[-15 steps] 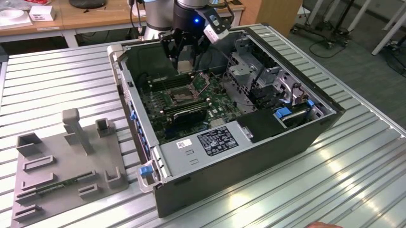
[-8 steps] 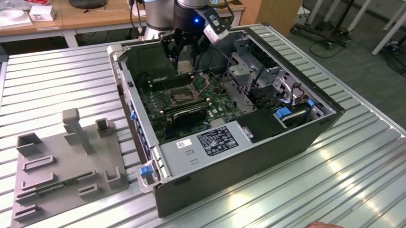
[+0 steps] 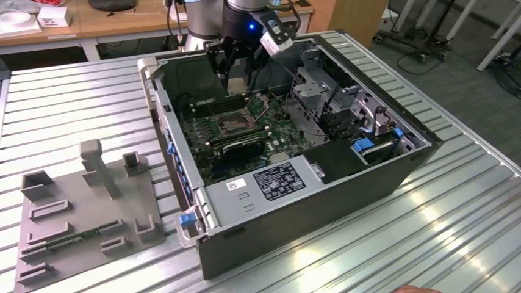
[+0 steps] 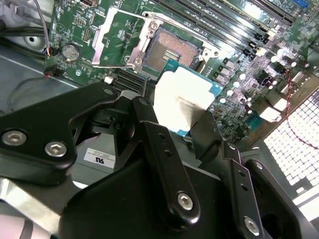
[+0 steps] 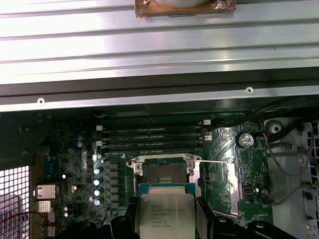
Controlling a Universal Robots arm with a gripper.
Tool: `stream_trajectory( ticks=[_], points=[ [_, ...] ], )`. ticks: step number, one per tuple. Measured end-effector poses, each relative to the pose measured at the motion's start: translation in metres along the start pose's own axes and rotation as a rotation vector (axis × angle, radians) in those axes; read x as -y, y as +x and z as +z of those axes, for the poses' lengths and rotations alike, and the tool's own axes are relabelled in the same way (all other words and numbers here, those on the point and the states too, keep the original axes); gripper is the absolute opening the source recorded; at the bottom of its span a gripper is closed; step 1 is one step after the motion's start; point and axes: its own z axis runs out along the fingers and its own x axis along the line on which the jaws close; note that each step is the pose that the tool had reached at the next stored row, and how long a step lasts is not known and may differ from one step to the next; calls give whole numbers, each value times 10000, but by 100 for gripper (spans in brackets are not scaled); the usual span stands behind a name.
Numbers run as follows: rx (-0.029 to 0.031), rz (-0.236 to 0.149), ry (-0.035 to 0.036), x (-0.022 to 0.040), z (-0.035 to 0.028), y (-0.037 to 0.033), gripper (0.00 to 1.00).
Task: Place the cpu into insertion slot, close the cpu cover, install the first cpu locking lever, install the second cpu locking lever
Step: 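Place the cpu into insertion slot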
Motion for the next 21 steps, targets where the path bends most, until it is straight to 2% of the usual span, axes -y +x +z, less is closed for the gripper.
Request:
stream_trajectory(
  ticks=[4,19,21],
  points=[
    [36,372,-8,0,3,0,54],
    [289,3031,-59,3,27,-1,54],
    [308,3246,-63,3,28,-1,54]
  ],
)
